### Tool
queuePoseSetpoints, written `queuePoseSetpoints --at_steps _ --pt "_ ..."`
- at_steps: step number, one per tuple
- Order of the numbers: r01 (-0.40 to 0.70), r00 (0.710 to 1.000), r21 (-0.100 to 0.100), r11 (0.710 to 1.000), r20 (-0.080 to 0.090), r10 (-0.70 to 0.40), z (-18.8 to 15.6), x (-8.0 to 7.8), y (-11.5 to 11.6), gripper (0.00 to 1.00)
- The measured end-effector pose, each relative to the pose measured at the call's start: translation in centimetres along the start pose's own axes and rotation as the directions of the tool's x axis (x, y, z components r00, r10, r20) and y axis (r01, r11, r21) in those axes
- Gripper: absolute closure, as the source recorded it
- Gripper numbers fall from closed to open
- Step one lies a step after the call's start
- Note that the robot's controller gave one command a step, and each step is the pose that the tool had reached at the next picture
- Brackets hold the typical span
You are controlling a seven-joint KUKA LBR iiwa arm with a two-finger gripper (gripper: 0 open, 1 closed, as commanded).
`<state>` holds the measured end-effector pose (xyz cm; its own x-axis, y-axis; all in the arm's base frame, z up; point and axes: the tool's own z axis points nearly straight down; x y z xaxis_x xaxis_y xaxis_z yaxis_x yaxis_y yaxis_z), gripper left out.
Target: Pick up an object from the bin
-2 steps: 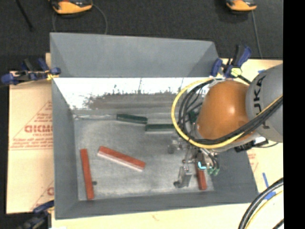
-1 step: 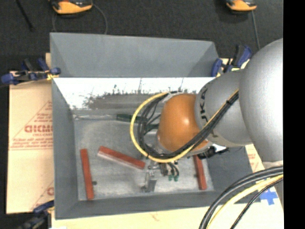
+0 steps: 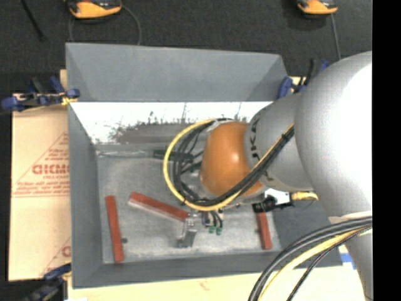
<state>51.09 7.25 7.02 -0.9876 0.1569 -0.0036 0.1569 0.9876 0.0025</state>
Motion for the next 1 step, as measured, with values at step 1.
queuePoseSetpoints --at_steps 1 --pt "0.002 1.000 0.001 1.000 0.000 -0.002 -0.03 -0.01 -0.04 1.00"
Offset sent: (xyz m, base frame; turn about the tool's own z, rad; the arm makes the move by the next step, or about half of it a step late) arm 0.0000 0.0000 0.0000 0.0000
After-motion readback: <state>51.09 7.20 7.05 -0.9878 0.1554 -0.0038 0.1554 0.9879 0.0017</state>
